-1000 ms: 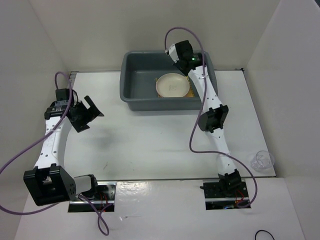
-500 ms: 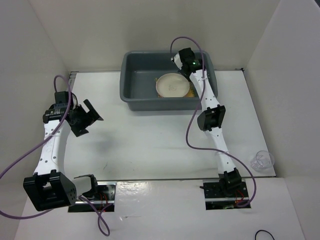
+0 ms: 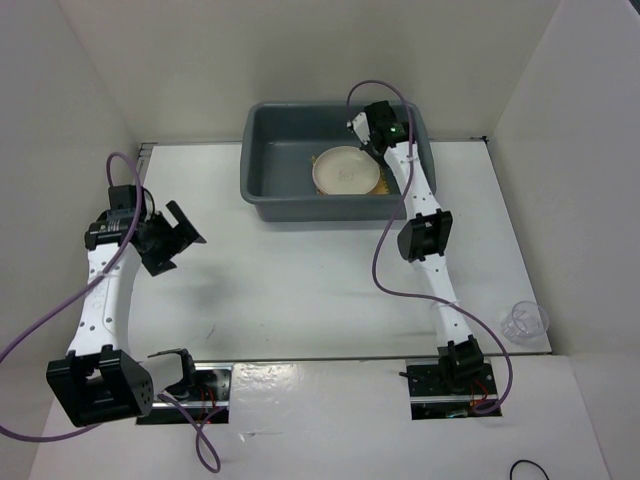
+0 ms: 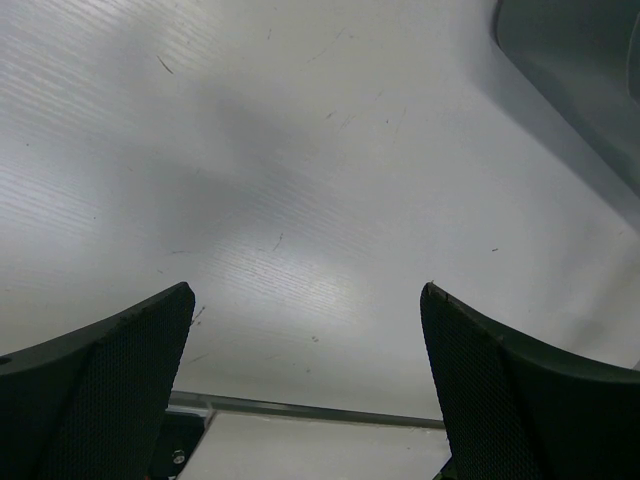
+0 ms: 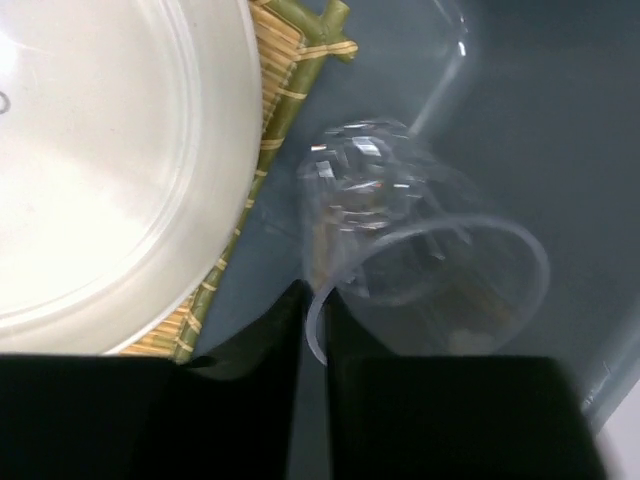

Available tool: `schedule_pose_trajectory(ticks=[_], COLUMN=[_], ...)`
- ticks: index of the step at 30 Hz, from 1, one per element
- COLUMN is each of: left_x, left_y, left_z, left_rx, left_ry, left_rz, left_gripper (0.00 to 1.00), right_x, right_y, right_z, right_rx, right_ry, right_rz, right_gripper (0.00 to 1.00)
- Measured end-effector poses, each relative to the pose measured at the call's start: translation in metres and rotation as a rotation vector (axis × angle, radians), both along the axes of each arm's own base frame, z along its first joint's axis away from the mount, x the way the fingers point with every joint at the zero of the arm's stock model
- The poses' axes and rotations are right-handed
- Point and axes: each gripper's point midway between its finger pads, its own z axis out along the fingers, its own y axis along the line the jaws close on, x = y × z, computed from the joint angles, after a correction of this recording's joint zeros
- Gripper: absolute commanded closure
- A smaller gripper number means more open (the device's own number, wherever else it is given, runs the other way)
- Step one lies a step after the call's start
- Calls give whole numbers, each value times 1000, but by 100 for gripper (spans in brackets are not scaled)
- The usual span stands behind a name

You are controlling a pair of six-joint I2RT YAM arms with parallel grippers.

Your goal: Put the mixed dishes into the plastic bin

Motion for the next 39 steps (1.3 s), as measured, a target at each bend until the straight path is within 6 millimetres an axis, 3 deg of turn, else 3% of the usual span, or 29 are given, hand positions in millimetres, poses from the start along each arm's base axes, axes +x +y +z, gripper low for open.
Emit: schedule_pose_trajectory(ticks=[6, 7, 12, 15, 18, 21, 22, 24, 25, 27, 29, 32, 36, 39], left_x=[-4, -5, -10, -11, -11, -10, -11, -11, -10, -7, -2, 5, 16, 23], left_y=[0, -1, -2, -2, -2, -2, -2, -3, -4, -5, -6, -8, -11, -14], left_z=[-5, -7, -14, -16, -16, -16, -18, -22, -23, -26, -30, -34, -42, -53], left_rx=[-2, -3, -7, -8, -7, -3, -5, -10, -15, -24, -34, -53, -84, -109], left_ry=[15, 20, 40, 44, 38, 20, 17, 21, 23, 26, 30, 33, 40, 66], left_rz=[2, 2, 2, 2, 1, 1, 0, -2, -4, -10, -16, -26, -44, -61], left_gripper=[0, 0, 0, 0, 0, 0, 0, 0, 0, 0, 0, 0, 0, 0], right_x=[4, 4, 2, -8, -35, -90, -112, -154, -175, -214, -254, -294, -352, -397], right_y=[-4, -4, -6, -8, -17, -43, -56, -87, -103, -138, -172, -208, -218, -208], right_z=[2, 2, 20, 66, 140, 220, 240, 261, 260, 236, 198, 132, 66, 44], right_rx=[3, 6, 30, 67, 115, 152, 162, 170, 176, 178, 186, 198, 169, 141], right_ry=[-16, -17, -44, -100, -174, -237, -253, -260, -246, -160, -36, 163, 393, 493], right_rz=[-9, -12, -33, -65, -106, -143, -158, -206, -236, -315, -418, -567, -675, -704], right_gripper=[45, 34, 19, 11, 7, 7, 7, 7, 7, 7, 7, 7, 7, 7])
